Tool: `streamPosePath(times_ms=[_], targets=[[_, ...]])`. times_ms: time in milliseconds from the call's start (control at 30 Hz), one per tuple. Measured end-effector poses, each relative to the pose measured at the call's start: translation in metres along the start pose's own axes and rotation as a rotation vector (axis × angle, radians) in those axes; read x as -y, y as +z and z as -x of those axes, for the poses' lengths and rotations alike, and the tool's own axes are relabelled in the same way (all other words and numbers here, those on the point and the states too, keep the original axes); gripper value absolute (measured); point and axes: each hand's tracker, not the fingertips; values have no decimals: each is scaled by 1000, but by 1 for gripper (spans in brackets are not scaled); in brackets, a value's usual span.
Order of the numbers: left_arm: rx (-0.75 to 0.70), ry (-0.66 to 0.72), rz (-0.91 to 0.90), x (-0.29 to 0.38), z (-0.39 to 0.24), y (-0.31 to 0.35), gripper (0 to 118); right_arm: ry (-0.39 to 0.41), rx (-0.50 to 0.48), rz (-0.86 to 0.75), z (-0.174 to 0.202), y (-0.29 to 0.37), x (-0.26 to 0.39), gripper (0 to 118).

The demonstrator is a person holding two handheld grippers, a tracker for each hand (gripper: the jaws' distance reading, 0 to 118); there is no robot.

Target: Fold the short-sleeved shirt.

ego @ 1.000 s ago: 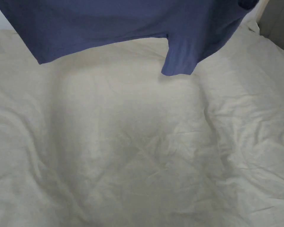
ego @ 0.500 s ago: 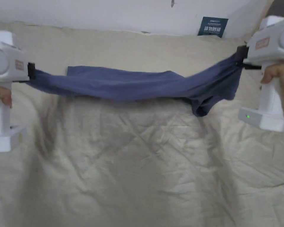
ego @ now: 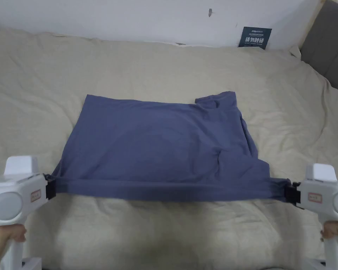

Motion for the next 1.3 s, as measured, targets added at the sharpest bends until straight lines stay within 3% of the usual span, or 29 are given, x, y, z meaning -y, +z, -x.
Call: streamPosePath(times_ms=[167, 300, 333, 367, 400, 433, 467, 500, 600, 733, 867, 933, 1000, 1067, 1167, 1300], targets=[[-8, 56, 56, 44, 13, 16, 2, -89, -39, 11, -26, 11, 55, 2], [-31, 64, 116, 64, 18, 18, 3, -38, -59, 55, -25, 16, 79, 2], [-27, 76, 131, 65, 19, 18, 13, -17, -64, 60, -24, 17, 83, 4], [-41, 88, 149, 66, 20, 20, 31, -8, -61, 50, -24, 20, 85, 10], [-70, 98, 136, 64, 23, 23, 64, 6, -52, 46, -25, 25, 85, 26], [-80, 106, 111, 62, 28, 28, 98, 13, -45, 42, -27, 30, 83, 65], [-104, 122, 70, 57, 33, 35, 114, 21, -46, 32, -29, 37, 79, 92], [-128, 139, 27, 51, 37, 42, 118, 27, -48, 5, -32, 47, 75, 106], [-142, 170, -99, 24, 44, 70, 118, 75, -14, -108, -30, 83, 52, 110], [-160, 79, -323, -11, 14, 108, 118, 108, -17, -326, -8, 126, 20, 113], [-124, 23, -494, -31, -32, 119, 118, 97, -44, -508, 31, 142, 0, 118], [-112, -13, -537, -34, -52, 115, 114, 67, -23, -522, 49, 137, -7, 118], [-82, -27, -561, -34, -70, 116, 99, 41, -62, -540, 57, 125, -9, 103], [-42, -16, -569, -33, -82, 114, 76, 15, -69, -549, 70, 122, -10, 76], [13, -14, -565, -32, -95, 113, 65, -6, -70, -567, 82, 116, -10, 66], [-10, -91, -585, -26, -109, 111, 12, -17, -83, -589, 93, 115, -10, 15]])
